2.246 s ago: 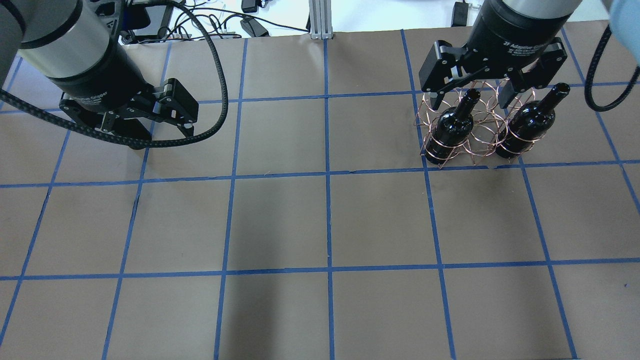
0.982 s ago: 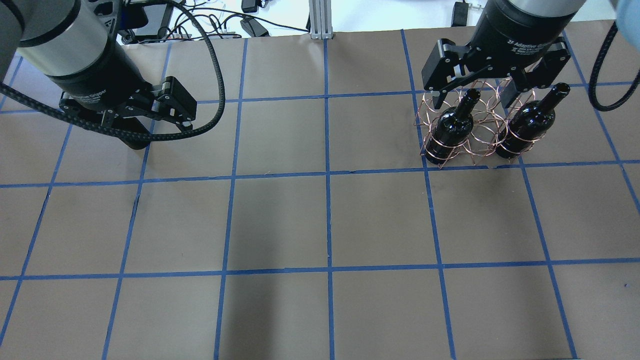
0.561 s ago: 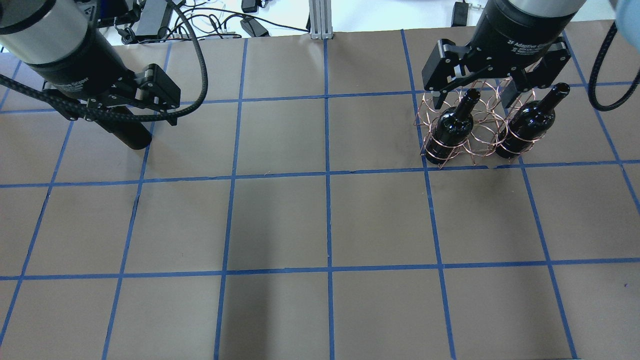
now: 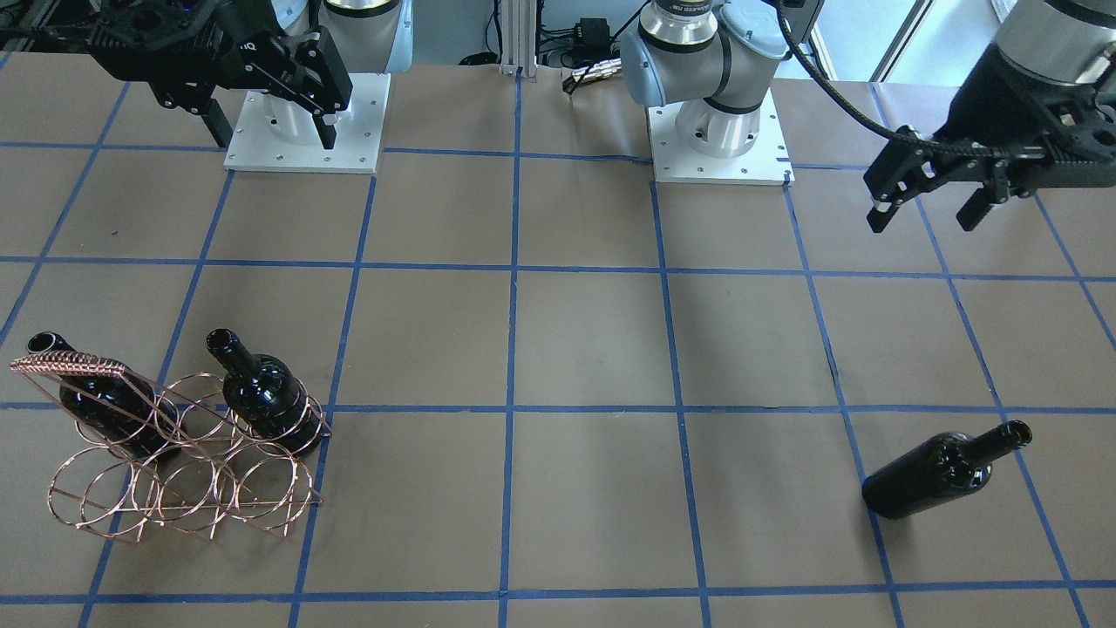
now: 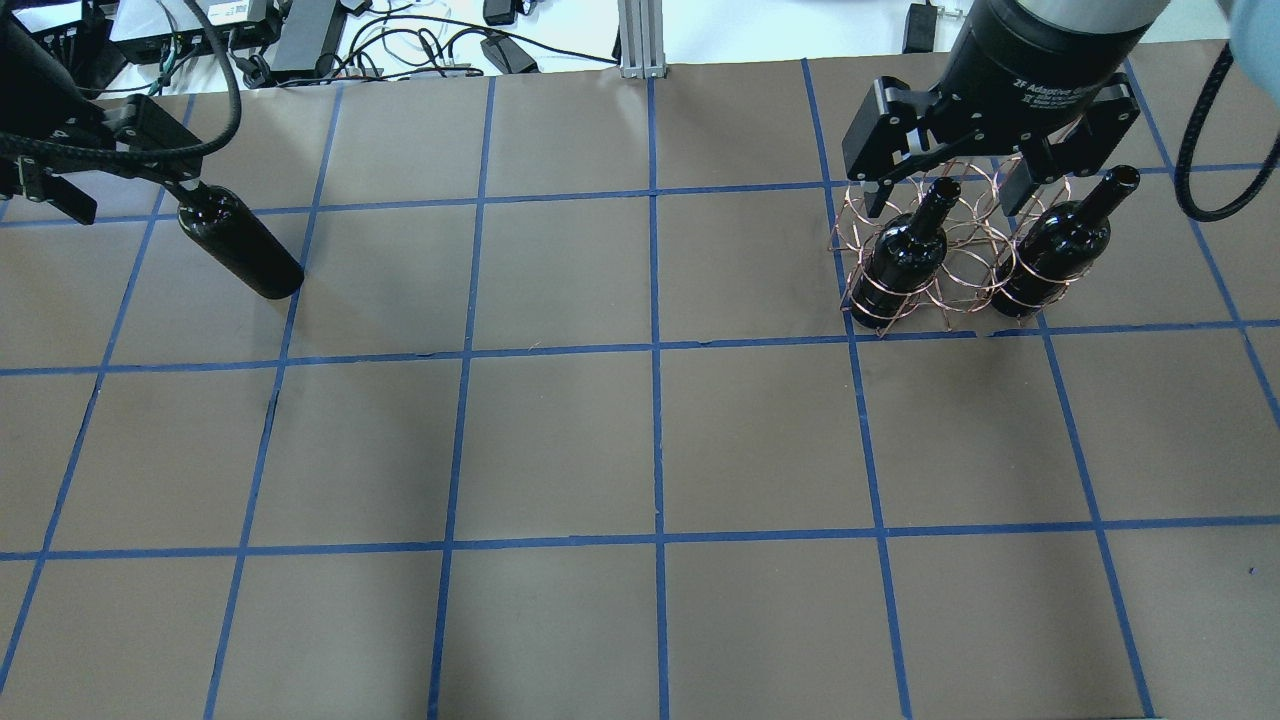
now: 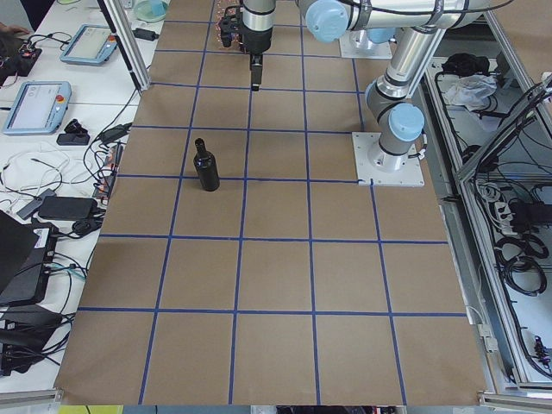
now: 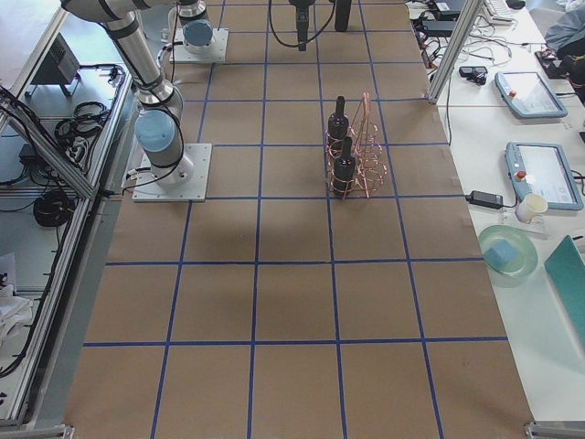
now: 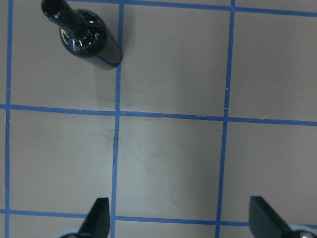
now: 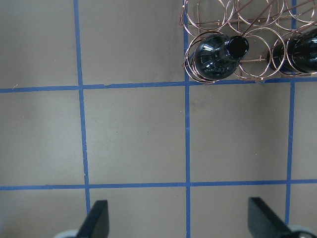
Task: Place wine into wine basket
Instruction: 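Close the left gripper around the dark bottle's neck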
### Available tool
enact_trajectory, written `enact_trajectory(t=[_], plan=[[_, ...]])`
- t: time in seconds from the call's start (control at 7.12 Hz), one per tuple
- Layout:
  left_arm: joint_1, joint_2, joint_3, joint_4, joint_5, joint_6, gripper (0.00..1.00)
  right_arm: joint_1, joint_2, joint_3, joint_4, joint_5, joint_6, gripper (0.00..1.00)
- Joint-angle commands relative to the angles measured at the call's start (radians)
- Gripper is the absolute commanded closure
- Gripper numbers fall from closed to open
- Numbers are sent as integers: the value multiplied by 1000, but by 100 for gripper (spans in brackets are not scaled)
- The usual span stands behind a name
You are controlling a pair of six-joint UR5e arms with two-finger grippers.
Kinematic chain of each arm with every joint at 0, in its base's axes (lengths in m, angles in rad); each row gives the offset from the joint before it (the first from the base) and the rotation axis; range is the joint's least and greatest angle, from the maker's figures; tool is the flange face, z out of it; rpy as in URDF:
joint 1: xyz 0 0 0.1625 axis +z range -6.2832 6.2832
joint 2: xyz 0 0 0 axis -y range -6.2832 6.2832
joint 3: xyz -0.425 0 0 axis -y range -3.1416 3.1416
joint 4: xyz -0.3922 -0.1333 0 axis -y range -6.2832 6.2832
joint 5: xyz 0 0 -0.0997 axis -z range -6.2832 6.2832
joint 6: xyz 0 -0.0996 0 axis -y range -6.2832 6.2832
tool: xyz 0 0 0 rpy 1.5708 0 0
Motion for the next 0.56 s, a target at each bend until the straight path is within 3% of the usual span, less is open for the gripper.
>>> enact_trajectory(t=[0.0,0.42], plan=[[73,-111,51,84,-2,132,0,0,0,0,0,0,0,0],[82,-246,56,230,-57,171,0,0,-3,0,-2,-5,0,0]])
